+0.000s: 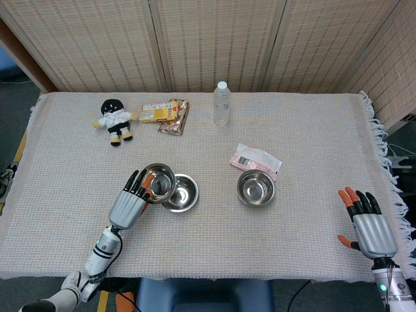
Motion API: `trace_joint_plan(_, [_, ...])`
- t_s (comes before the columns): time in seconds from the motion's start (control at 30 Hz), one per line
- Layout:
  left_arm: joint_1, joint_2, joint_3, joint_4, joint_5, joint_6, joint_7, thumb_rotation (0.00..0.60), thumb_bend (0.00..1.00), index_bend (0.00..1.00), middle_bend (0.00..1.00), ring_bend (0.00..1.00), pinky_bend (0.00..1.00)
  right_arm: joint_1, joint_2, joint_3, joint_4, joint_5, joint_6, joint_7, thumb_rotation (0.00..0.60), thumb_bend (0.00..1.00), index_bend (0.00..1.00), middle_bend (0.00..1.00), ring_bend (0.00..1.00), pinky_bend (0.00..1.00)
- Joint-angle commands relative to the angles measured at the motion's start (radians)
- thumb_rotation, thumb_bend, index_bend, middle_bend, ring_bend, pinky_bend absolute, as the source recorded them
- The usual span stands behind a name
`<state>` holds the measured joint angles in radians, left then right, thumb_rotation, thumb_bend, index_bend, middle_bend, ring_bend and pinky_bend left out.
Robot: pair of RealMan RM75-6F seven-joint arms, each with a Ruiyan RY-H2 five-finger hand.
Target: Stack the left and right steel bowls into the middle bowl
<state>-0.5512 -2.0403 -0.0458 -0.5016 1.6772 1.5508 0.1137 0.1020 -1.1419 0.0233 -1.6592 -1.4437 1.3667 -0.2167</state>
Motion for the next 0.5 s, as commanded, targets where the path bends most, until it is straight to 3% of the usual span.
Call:
trace_joint_plan(0.03, [-0.030,-0.011,0.020,-0.041,0.028,0.001,0.048,0.600,0.51,0.71,0.17,0.04,0.13,0.000,0.003,0.000,0.000,0.000,0.000,0.005,0.600,0.05,0.00,0.00,0.00,0.00])
trace_joint_plan(0.2, [-0.043,-0.016,0.037,-0.077,0.032,-0.047,0.122,0.600,0.51,0.66,0.17,0.04,0.13,-0.003,0.013,-0.005,-0.004,-0.008,0.004,0.018,0.600,0.05,0.00,0.00,0.00,0.00])
trace_joint_plan(0.4, [-0.046,-0.014,0.032,-0.082,0.011,-0.090,0.154,0.600,0.51,0.46,0.16,0.04,0.13,-0.010,0.022,-0.007,-0.011,-0.020,0.021,0.028,0.600,0.05,0.00,0.00,0.00,0.00])
trace_joint_plan(0.5, [-0.041,0.001,0.038,-0.101,0.012,-0.091,0.161,0.600,0.50,0.31,0.15,0.04,0.13,-0.010,0.021,-0.006,-0.009,-0.017,0.019,0.027,0.600,0.05,0.00,0.00,0.00,0.00])
